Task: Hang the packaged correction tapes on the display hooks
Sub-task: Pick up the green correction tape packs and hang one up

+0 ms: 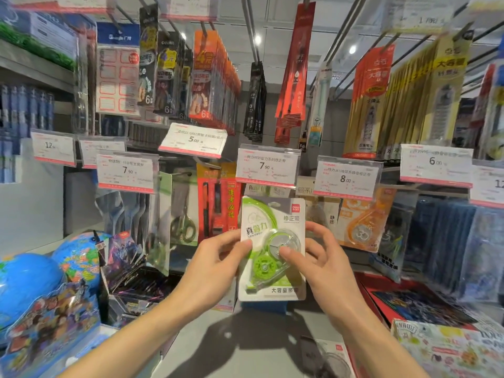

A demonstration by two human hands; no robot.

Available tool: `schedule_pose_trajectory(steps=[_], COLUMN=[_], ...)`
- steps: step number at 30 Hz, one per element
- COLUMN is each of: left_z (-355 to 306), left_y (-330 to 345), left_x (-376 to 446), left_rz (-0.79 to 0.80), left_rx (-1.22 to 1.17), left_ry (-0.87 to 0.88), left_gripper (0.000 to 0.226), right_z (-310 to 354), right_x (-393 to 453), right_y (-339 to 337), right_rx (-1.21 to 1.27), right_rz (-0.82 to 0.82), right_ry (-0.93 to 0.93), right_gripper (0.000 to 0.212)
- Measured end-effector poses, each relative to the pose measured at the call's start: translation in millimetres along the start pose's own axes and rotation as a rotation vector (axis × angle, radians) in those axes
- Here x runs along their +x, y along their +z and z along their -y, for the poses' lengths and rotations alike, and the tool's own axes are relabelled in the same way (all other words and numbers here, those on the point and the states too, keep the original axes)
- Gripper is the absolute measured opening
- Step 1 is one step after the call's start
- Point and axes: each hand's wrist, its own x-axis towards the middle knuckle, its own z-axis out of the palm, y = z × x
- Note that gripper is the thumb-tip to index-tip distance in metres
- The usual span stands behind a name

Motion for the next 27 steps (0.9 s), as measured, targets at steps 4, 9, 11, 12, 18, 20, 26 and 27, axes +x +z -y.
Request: schedule_pose_trajectory(steps=[4,9,11,12,18,20,26,27], left_z=[-11.9,-37.0,-42.9,-45.1,-59.2,-65.5,-73.7,-74.5], left_y=[-12.3,-17.3,-17.9,-18.3,-15.6,-14.7,-17.5,-17.7], left_x=[17.9,48.4,53.5,53.6,46.7,46.9,45.4,45.1], left_rz=[-0.095,-0.219,-0.241,-0.25,-0.269,-0.271,-0.265,-0.263], left_rx=[-0.032,-0.228,-0.244,-0.243,-0.352,-0.376,-0.376,-0.373], left_ry=[-0.004,-0.003,0.027,0.047,0.1,0.088,0.062,0.059], left_gripper=[0.017,0.009,0.007,0.007,0.008,0.009,0.011,0.011], right_z=[5.3,1.0,0.6,0.8,5.1,8.0,16.4,17.5], right_x=[-1.0,-7.3,-9.0,-9.3,-2.1,5.1,27.1,29.0], right_y=[-12.0,-18.7,-19.3,-20.0,-8.7,0.5,18.0,18.9], right_rx=[-0.04,-0.113,-0.122,-0.127,-0.157,-0.162,-0.185,-0.196], right_rz=[-0.041,-0.06,-0.07,-0.076,-0.12,-0.127,-0.126,-0.123], right_ry=[-0.042,-0.081,-0.09,-0.094,-0.122,-0.132,-0.172,-0.177], right_gripper=[0.062,0.053,0.053,0.053,0.054,0.056,0.042,0.036])
